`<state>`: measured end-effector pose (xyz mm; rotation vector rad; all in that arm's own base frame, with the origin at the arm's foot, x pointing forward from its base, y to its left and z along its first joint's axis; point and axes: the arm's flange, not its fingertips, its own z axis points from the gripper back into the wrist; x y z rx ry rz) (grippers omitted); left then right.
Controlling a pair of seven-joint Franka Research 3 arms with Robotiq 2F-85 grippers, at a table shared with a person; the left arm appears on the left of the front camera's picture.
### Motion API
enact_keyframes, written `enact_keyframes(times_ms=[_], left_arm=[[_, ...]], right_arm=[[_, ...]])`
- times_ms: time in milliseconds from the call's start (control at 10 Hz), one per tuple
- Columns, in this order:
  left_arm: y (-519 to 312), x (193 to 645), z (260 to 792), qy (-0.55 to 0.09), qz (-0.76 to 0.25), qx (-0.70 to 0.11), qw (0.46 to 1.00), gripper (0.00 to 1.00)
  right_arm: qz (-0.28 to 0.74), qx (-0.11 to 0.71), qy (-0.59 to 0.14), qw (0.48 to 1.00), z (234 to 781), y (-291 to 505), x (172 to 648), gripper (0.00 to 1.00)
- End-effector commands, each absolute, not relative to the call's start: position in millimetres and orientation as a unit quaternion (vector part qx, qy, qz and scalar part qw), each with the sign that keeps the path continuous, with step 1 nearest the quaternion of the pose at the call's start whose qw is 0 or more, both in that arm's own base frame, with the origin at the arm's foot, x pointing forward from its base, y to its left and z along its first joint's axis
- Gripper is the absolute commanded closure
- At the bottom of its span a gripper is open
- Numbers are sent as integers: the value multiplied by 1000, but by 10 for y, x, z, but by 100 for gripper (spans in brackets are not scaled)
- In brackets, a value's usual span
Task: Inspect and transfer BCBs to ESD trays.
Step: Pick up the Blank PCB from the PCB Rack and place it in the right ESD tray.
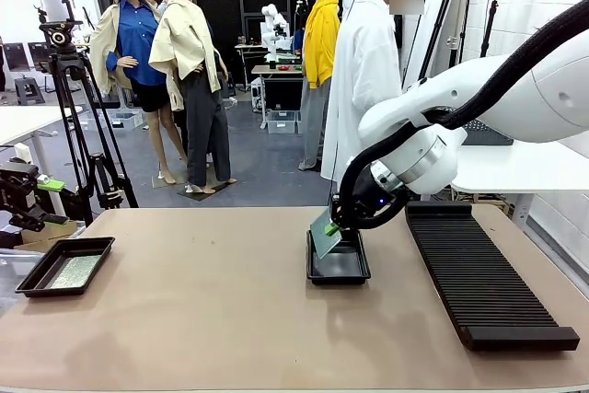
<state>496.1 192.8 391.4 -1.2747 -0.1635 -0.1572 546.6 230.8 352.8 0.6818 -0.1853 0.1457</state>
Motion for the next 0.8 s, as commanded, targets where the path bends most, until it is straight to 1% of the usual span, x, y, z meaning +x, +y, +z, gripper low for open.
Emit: enact_keyframes(times_ms=[0, 700], left_arm=[[1938, 4968, 3935, -76, -76, -592, 799, 0], [1938, 4968, 3935, -76, -76, -592, 799, 0]], right_arm=[[67, 352, -92, 929, 3375, 2255, 5438, 100], [55, 369, -70, 925, 3116, 2146, 5484, 100]])
